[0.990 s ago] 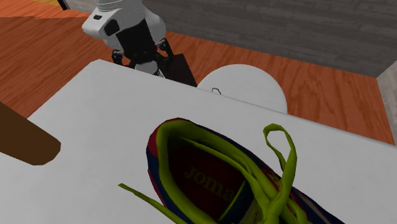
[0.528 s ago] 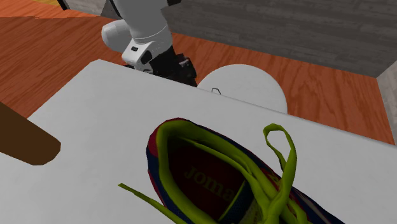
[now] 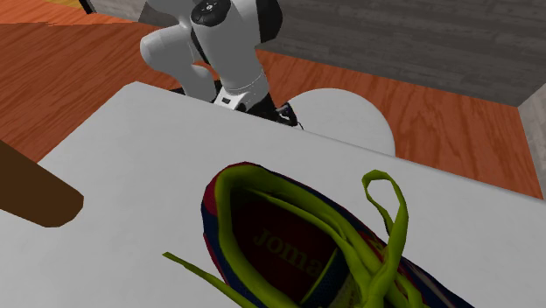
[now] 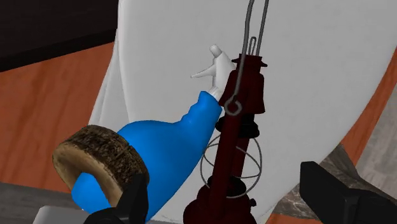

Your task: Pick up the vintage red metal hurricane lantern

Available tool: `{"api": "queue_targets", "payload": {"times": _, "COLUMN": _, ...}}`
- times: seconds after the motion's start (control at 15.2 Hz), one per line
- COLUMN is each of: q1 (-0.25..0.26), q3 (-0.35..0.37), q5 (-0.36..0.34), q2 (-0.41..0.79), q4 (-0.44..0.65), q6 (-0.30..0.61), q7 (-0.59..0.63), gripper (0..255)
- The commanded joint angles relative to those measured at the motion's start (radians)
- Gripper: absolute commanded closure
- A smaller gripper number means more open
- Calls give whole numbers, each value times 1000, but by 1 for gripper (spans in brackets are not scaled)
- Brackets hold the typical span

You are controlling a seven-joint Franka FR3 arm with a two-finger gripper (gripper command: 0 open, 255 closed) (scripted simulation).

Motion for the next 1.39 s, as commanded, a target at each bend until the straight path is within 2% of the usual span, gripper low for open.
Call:
{"api": "queue_targets", "payload": {"times": 0.0, "q1": 40, "q3": 19, "q5": 62, "q2": 81, "q4": 4, "q6": 91, "q7": 8, "gripper": 0}}
{"api": "queue_targets", "payload": {"times": 0.26, "q1": 125, "q3": 38, "q5": 200, "q2": 238, "q4": 29, "q6": 247, "q7": -12, "gripper": 0}}
{"api": "queue_targets", "payload": {"times": 0.59, "q1": 154, "q3": 30, "q5": 263, "q2": 304, "q4": 23, "q6": 318, "q7": -67, "gripper": 0}}
{"api": "queue_targets", "payload": {"times": 0.79, "q1": 181, "q3": 19, "q5": 327, "q2": 362, "q4": 22, "q6": 374, "q7": -128, "gripper": 0}}
{"api": "queue_targets", "payload": {"times": 0.92, "q1": 180, "q3": 19, "q5": 327, "q2": 362, "q4": 22, "q6": 374, "q7": -128, "gripper": 0}}
{"api": "queue_targets", "payload": {"times": 0.99, "q1": 180, "q3": 20, "q5": 326, "q2": 361, "q4": 22, "q6": 373, "q7": -126, "gripper": 255}}
{"api": "queue_targets", "payload": {"times": 1.32, "q1": 180, "q3": 20, "q5": 325, "q2": 360, "q4": 22, "q6": 372, "q7": -125, "gripper": 255}}
